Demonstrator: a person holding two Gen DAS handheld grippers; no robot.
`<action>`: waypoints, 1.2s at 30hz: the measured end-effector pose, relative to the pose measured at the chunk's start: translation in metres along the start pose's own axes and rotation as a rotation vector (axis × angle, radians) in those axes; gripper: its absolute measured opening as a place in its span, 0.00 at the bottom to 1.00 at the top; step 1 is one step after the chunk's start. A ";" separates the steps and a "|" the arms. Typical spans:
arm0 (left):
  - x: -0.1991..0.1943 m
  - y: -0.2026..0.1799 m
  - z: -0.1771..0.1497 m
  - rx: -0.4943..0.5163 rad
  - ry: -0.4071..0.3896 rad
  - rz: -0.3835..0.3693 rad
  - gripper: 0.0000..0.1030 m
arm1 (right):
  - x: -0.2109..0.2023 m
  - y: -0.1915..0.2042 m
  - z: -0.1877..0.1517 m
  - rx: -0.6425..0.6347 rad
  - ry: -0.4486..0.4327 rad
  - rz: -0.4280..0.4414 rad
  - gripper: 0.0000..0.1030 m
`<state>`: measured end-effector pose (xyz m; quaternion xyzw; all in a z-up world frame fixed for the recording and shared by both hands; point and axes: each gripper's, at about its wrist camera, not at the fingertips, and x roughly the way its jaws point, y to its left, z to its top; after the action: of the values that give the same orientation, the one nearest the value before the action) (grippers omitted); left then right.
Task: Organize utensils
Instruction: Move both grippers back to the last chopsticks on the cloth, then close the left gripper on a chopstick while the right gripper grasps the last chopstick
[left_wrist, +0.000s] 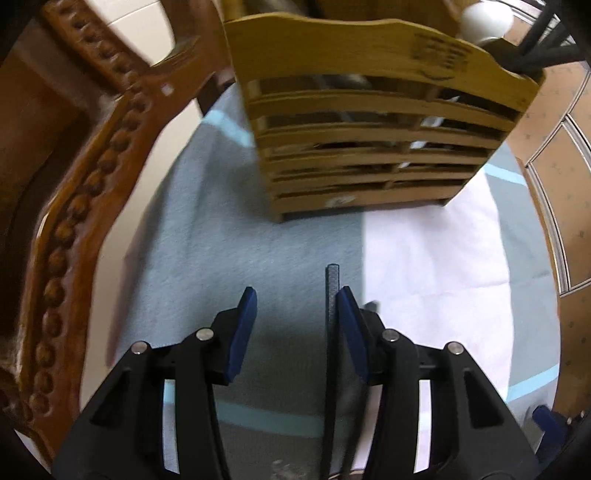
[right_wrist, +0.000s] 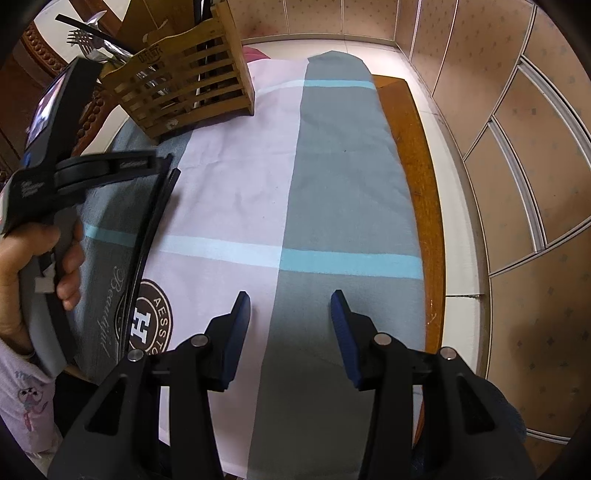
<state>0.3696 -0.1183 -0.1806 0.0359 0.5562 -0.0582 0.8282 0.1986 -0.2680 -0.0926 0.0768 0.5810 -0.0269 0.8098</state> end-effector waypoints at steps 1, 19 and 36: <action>-0.001 0.003 -0.002 0.000 0.003 0.005 0.45 | 0.000 0.001 0.001 0.001 -0.001 0.002 0.44; -0.026 0.050 -0.083 -0.078 0.057 -0.104 0.44 | 0.045 0.081 0.098 0.021 -0.004 0.160 0.35; -0.029 0.050 -0.085 -0.035 0.082 -0.170 0.13 | 0.062 0.095 0.087 -0.151 0.094 -0.045 0.10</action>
<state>0.2877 -0.0570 -0.1861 -0.0234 0.5916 -0.1169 0.7973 0.3126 -0.1850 -0.1156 0.0036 0.6203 0.0023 0.7843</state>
